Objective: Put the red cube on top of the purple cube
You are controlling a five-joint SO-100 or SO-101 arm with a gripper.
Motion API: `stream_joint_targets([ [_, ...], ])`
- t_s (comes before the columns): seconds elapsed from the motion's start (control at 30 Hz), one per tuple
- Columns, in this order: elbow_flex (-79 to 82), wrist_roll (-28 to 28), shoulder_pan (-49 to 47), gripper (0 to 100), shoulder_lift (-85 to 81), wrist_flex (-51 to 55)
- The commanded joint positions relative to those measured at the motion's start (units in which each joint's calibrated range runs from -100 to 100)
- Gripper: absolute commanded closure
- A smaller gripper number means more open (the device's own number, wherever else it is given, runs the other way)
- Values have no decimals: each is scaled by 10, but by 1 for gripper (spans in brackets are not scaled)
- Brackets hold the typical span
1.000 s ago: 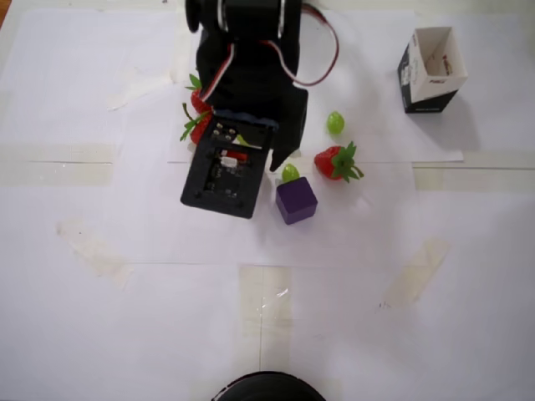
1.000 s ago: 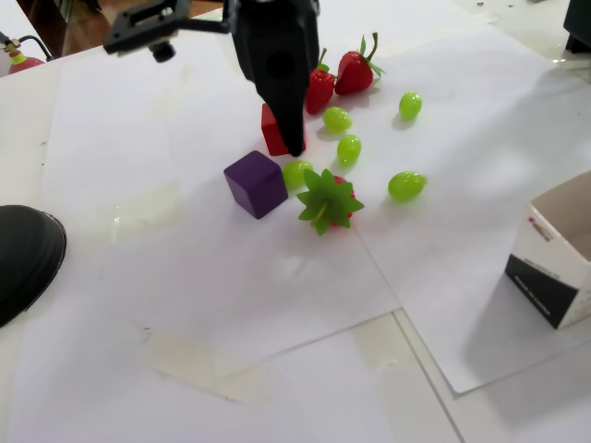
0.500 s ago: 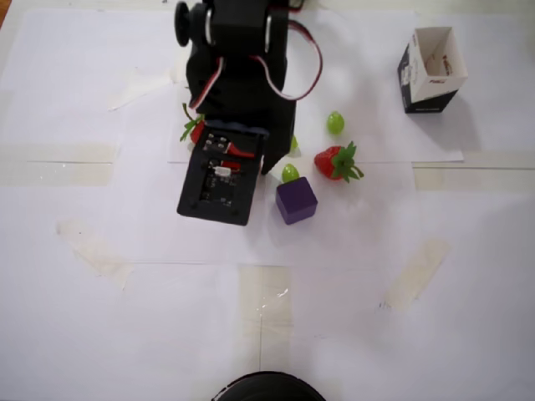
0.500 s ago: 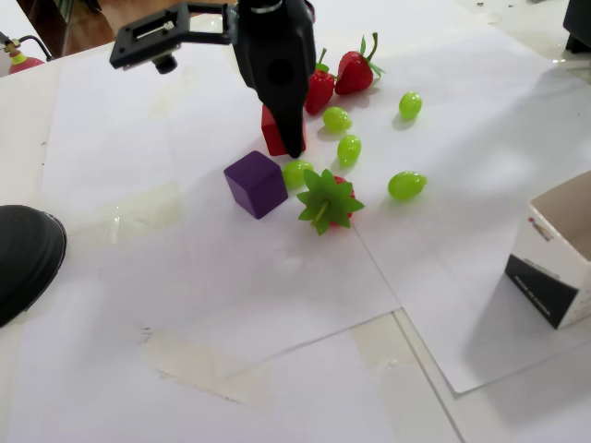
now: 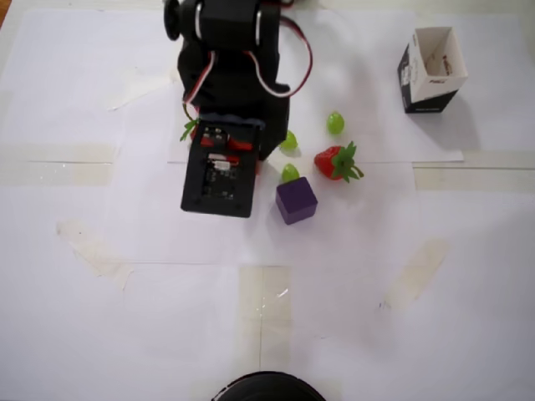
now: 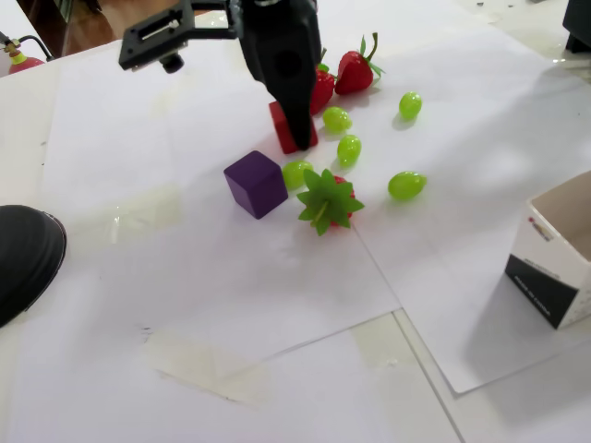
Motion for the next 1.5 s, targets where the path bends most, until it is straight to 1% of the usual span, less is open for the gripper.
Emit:
stream_joint_targets([
  [0.0, -32, 23, -3, 97, -135, 54],
  [0.1, -37, 40, -5, 97, -170, 69],
  [0.3, -69, 52, -19, 97, -186, 83],
  [0.57, -117, 57, -51, 97, -148, 54],
  [1.47, -241, 67, -97, 97, 10, 9],
])
